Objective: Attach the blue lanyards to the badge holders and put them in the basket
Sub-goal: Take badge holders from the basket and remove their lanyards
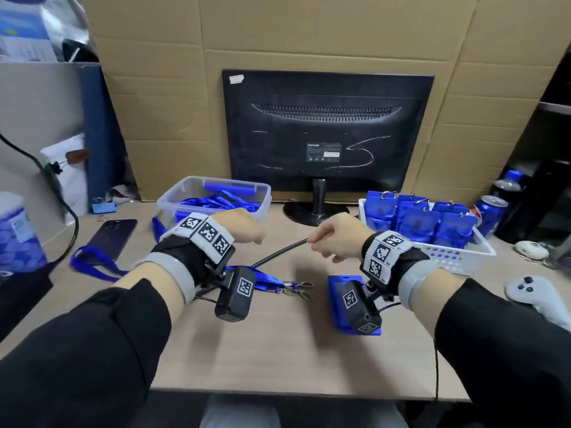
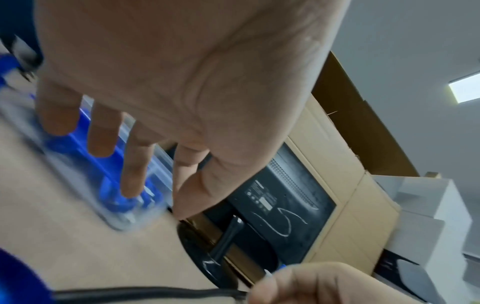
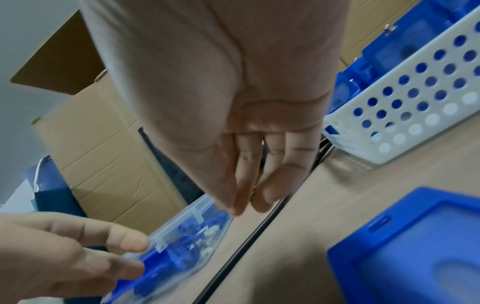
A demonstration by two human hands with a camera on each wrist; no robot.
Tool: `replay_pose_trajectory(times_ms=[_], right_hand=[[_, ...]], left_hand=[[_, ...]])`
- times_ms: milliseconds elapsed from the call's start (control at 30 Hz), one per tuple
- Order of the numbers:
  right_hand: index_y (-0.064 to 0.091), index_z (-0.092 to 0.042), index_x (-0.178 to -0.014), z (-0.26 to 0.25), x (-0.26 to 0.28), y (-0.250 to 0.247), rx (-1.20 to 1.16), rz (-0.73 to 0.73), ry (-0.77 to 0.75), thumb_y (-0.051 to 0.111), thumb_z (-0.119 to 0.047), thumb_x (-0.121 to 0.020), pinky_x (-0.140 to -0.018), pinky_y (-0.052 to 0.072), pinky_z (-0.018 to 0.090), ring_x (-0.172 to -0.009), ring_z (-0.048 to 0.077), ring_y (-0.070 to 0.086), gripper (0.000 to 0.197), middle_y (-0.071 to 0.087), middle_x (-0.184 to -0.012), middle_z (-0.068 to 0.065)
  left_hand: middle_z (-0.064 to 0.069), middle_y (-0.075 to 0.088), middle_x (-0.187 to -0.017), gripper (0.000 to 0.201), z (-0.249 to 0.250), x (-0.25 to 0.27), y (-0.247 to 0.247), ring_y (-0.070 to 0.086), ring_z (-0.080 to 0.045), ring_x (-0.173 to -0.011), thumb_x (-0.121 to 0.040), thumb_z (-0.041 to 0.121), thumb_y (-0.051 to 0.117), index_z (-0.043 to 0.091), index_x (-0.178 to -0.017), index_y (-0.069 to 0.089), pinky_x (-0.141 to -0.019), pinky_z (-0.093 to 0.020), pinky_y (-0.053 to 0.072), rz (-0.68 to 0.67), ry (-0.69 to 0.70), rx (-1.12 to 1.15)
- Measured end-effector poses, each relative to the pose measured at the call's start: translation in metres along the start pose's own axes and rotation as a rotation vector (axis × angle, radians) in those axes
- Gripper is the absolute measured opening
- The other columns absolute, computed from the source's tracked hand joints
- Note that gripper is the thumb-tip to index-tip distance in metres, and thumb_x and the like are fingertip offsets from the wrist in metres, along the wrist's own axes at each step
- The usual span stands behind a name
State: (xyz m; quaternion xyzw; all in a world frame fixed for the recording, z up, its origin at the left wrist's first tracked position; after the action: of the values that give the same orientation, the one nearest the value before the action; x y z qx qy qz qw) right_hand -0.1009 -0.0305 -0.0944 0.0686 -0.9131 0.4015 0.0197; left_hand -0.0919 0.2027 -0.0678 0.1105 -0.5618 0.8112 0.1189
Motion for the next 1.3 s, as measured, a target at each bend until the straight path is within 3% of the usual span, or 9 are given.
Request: replay_pose_trajectory(times_ms=[200,300,400,633,833,933,1033,1167,1300], right_hand=[[0.070,-0.029,-0.088,0.043,0.012,-0.076,-0.155,0.481,0.029,0.056,0.000,-0.086,-0.067,0.060,0.034,-0.084,0.017,0.070,0.032,0.074,-0.091,-0.004],[0.070,-0.023,-0.110,0.075,0.016,-0.114,-0.067,0.621,0.136,0.053,-0.001,-0.082,-0.071,0.059,0.036,-0.093,0.022,0.068,0.039,0.068,-0.104,-0.003],[0.065,-0.019,-0.129,0.107,0.015,-0.140,0.053,0.668,0.261,0.054,-0.003,-0.083,-0.082,0.061,0.041,-0.098,0.031,0.069,0.050,0.068,-0.110,0.004],[0.056,-0.024,-0.144,0.148,-0.001,-0.150,0.188,0.586,0.363,0.062,-0.016,-0.092,-0.073,0.056,0.033,-0.094,0.034,0.073,0.053,0.071,-0.120,0.010],[0.063,-0.028,-0.133,0.158,-0.003,-0.145,0.193,0.582,0.370,0.069,-0.026,-0.095,-0.076,0.056,0.034,-0.096,0.030,0.072,0.038,0.071,-0.117,0.008],[0.070,-0.025,-0.103,0.153,0.000,-0.145,0.204,0.570,0.352,0.074,-0.029,-0.094,-0.075,0.054,0.033,-0.091,0.028,0.072,0.011,0.075,-0.101,0.006],[0.064,-0.025,-0.075,0.148,0.003,-0.145,0.217,0.562,0.324,0.075,-0.026,-0.093,-0.073,0.054,0.033,-0.087,0.030,0.072,0.022,0.076,-0.093,0.008],[0.074,-0.016,-0.101,0.131,0.015,-0.153,0.155,0.707,0.190,0.074,-0.024,-0.097,-0.075,0.041,0.027,-0.086,0.020,0.060,0.009,0.069,-0.097,0.003],[0.072,-0.020,-0.099,0.104,0.027,-0.159,0.064,0.820,-0.033,0.072,-0.027,-0.098,-0.077,0.041,0.027,-0.091,0.016,0.061,0.007,0.067,-0.104,0.003]], left_hand=[[0.002,0.062,-0.108,0.022,0.078,-0.005,0.024,0.061,-0.020,-0.105,-0.100,0.016,0.060,0.026,-0.114,0.073,-0.086,-0.030,0.052,-0.049,0.147,0.392],[-0.004,0.065,-0.094,0.026,0.108,-0.016,0.040,0.064,-0.017,-0.087,-0.096,0.008,0.056,0.025,-0.106,0.074,-0.077,-0.033,0.050,-0.083,0.222,0.582],[-0.002,0.069,-0.102,0.028,0.137,-0.022,0.048,0.071,-0.014,-0.090,-0.095,0.008,0.055,0.026,-0.107,0.072,-0.080,-0.031,0.056,-0.110,0.311,0.630],[0.004,0.068,-0.100,0.028,0.173,-0.035,0.062,0.069,-0.005,-0.076,-0.097,0.007,0.055,0.021,-0.115,0.072,-0.076,-0.028,0.056,-0.155,0.384,0.644],[-0.004,0.070,-0.110,0.028,0.179,-0.042,0.067,0.071,-0.007,-0.078,-0.097,0.003,0.055,0.021,-0.112,0.072,-0.078,-0.030,0.056,-0.154,0.394,0.672],[-0.004,0.070,-0.113,0.029,0.179,-0.043,0.069,0.071,-0.007,-0.079,-0.097,0.003,0.055,0.022,-0.111,0.072,-0.080,-0.031,0.057,-0.152,0.393,0.668],[-0.009,0.070,-0.120,0.029,0.180,-0.041,0.069,0.072,-0.011,-0.082,-0.098,0.003,0.054,0.021,-0.111,0.072,-0.082,-0.034,0.058,-0.154,0.397,0.677],[-0.014,0.068,-0.127,0.027,0.180,-0.034,0.064,0.072,-0.010,-0.084,-0.098,0.005,0.056,0.020,-0.115,0.071,-0.081,-0.032,0.057,-0.129,0.407,0.694],[-0.011,0.068,-0.128,0.030,0.179,-0.028,0.058,0.068,-0.010,-0.097,-0.098,0.013,0.062,0.024,-0.125,0.064,-0.074,-0.026,0.059,-0.068,0.381,0.739]])
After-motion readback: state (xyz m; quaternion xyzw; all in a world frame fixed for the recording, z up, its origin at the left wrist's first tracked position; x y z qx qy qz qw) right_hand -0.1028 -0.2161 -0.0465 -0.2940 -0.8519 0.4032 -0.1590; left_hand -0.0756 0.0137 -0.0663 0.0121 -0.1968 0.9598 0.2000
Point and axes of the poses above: each hand's wrist, its own x-axis away from the middle knuckle, its own y-axis out of the palm, z = x × y, the point moved 3 cm from there along -x, towards the middle knuckle
